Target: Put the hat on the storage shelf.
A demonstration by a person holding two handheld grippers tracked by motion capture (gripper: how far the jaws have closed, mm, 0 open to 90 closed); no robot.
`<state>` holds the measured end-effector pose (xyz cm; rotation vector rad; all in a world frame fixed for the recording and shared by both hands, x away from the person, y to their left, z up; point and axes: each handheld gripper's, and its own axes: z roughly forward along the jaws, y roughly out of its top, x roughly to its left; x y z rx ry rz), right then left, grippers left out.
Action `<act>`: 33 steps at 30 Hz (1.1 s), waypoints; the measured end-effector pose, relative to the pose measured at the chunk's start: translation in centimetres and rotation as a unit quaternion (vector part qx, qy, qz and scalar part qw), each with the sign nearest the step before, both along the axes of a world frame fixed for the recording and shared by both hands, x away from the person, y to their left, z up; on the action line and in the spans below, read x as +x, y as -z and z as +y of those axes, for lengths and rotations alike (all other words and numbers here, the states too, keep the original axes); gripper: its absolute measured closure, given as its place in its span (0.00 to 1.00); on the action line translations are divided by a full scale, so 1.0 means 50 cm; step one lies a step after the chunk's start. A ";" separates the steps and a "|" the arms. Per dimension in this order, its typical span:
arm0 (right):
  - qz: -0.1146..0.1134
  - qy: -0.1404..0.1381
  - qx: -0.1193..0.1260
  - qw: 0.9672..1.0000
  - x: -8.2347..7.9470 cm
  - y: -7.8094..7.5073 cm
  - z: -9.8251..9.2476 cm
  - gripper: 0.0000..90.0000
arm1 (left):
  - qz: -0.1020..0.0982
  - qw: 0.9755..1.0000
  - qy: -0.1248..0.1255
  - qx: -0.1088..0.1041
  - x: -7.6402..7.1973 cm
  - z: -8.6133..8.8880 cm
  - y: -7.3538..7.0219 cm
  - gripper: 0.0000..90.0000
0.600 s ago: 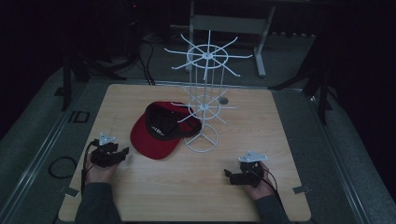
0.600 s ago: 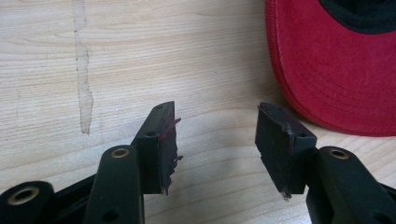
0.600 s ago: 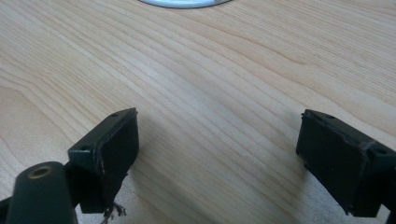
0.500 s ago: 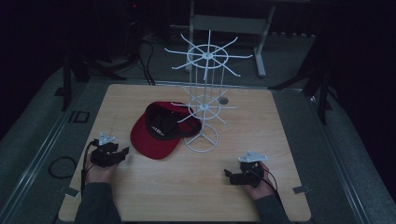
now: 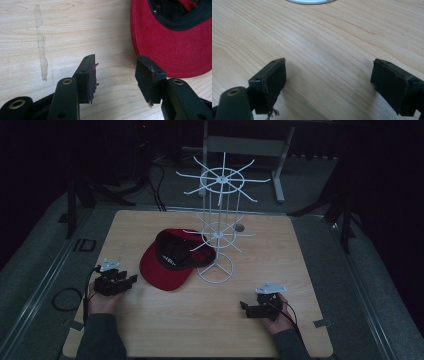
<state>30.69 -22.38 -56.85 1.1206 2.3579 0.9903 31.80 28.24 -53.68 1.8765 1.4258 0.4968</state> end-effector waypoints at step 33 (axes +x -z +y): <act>0.001 0.001 0.001 1.000 0.000 0.000 0.000 0.14 | -0.016 0.999 0.038 0.022 0.057 -0.017 -0.068 0.60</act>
